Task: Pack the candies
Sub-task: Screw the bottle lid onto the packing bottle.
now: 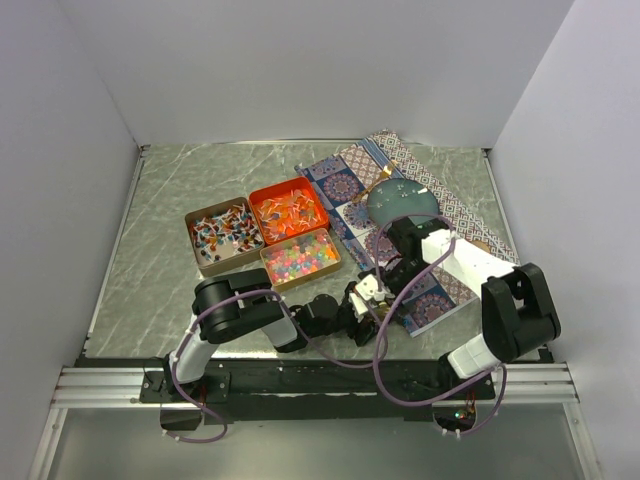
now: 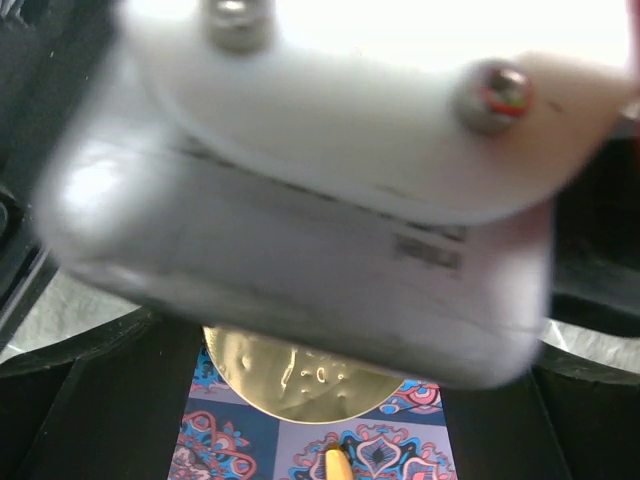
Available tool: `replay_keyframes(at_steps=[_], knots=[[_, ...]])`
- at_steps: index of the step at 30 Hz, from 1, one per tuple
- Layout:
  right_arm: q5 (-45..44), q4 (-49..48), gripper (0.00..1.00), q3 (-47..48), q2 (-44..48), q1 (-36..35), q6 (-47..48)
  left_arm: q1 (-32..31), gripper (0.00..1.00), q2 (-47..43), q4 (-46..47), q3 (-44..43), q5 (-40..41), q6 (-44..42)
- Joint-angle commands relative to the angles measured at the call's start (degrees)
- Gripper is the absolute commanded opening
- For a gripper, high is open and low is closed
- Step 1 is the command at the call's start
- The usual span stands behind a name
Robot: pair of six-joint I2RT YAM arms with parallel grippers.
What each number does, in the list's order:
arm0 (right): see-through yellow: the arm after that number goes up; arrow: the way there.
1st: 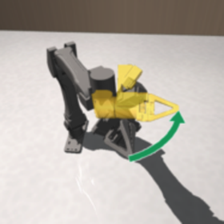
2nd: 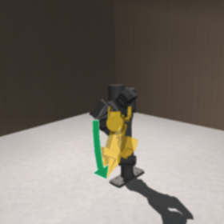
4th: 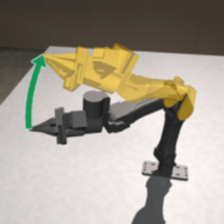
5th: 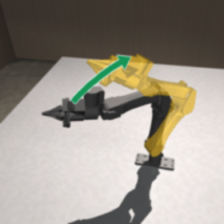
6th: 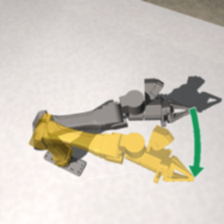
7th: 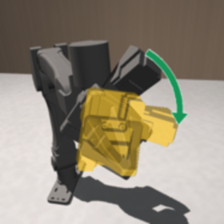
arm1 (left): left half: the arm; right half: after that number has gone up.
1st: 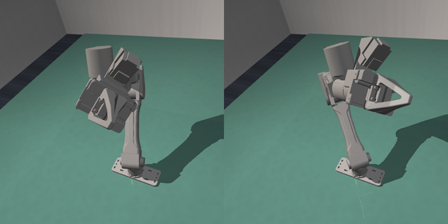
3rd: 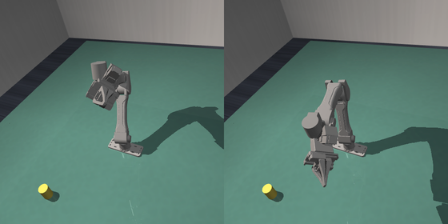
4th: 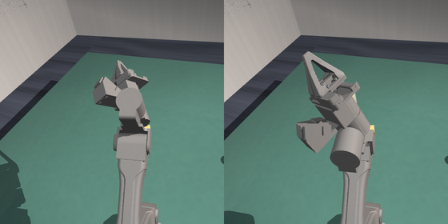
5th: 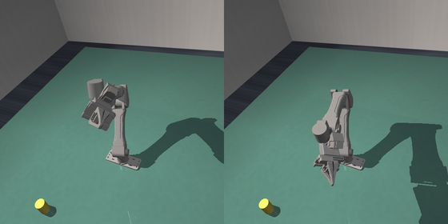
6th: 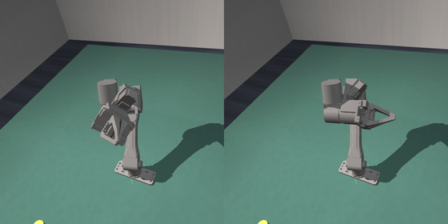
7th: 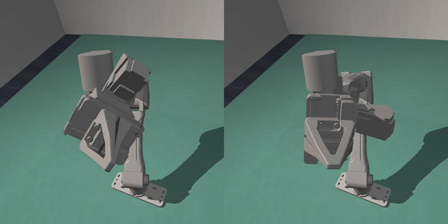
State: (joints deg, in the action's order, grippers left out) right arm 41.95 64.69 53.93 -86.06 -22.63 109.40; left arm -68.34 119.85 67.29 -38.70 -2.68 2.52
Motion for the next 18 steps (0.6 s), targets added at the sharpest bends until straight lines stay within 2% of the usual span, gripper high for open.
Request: replay_keyframes(at_steps=[1, 6, 10, 14, 18], knots=[[-1.7, -5.9, 0.72, -3.6, 1.5, -0.3, -10.3, -0.4, 0.01, 6.9, -29.4, 4.3, 0.7, 0.6], [-4.0, -10.1, 0.70, -8.7, 4.4, -1.3, -18.8, -0.4, 0.01, 6.8, -29.3, 4.3, 1.1, 0.7], [-6.2, -13.8, 0.72, -13.1, 7.0, -3.4, -24.2, -0.4, 0.01, 6.9, -29.3, 4.2, 1.4, 0.6], [-9.0, -16.7, 0.73, -13.2, 5.6, -6.8, -31.5, -0.5, 0.01, 6.7, -29.5, 4.2, 1.5, 0.5], [-8.7, -18.1, 0.73, -12.6, 4.1, -7.2, -37.1, -0.5, 0.01, 6.6, -29.2, 4.3, 2.0, 0.2]])
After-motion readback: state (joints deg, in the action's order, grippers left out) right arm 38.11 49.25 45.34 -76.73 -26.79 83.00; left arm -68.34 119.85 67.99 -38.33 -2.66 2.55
